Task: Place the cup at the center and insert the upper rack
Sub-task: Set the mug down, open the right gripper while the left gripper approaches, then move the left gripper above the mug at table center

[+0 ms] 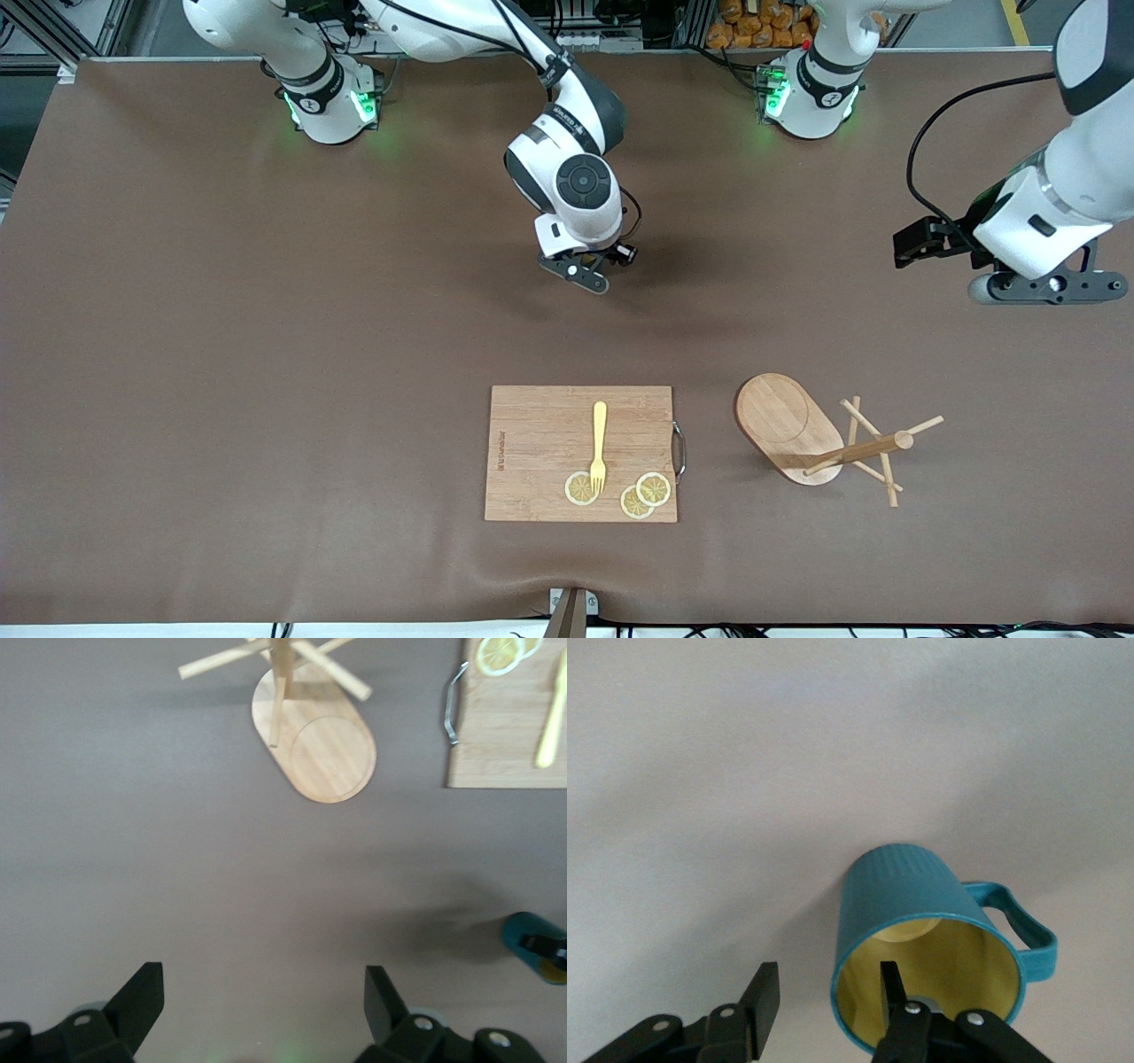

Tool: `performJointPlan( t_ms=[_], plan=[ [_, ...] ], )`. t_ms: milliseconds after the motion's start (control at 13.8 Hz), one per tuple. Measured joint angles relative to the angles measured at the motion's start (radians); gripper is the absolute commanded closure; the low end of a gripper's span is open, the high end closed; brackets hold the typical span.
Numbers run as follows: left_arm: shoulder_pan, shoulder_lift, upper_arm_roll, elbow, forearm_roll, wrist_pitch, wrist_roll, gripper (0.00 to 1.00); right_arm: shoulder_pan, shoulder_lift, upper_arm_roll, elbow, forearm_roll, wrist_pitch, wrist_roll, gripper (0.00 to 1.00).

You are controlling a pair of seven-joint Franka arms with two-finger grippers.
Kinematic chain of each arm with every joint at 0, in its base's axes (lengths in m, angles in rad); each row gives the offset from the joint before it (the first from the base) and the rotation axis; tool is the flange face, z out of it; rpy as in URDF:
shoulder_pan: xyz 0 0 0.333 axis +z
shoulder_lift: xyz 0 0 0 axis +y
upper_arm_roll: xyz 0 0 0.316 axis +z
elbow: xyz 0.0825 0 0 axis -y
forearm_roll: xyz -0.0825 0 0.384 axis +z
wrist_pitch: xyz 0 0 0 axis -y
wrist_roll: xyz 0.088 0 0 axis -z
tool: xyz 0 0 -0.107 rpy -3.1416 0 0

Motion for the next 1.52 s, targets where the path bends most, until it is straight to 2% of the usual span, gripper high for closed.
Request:
performJointPlan(
  t_ms=[145, 363, 580, 798, 1015, 1160, 1523],
  plan=[
    [0.0, -0.027, 0.001, 0.019, -0.041, -0.023, -0.041, 0.0, 0.0, -0.002, -0.006, 0.022, 0.0, 0.0, -0.032, 0.0],
    [-0.008, -0.046, -0.025, 0.027, -0.051, -0.043, -0.161, 0.0, -0.01, -0.023, -0.019, 0.063, 0.0, -0.004, -0.079, 0.0],
    [-0.021, -0.043, -0.12, 0.027, -0.052, -0.043, -0.368, 0.0, -0.072, -0.121, -0.034, 0.093, -0.001, -0.131, -0.183, 0.0],
    [-0.033, -0.036, -0.203, 0.026, -0.052, -0.044, -0.521, 0.0, -0.203, -0.28, -0.041, 0.105, -0.036, -0.349, -0.32, 0.0],
    [-0.034, -0.016, -0.261, 0.021, -0.051, -0.046, -0.644, 0.0, -0.335, -0.424, -0.04, 0.104, -0.152, -0.561, -0.47, 0.0],
    [-0.058, 0.007, -0.286, 0.021, -0.045, -0.046, -0.737, 0.0, -0.416, -0.489, -0.04, 0.1, -0.19, -0.62, -0.595, 0.0],
    [-0.218, 0.081, -0.297, 0.019, 0.042, -0.044, -0.967, 0.0, -0.653, -0.569, -0.04, 0.095, -0.236, -0.651, -0.931, 0.0]
  ],
)
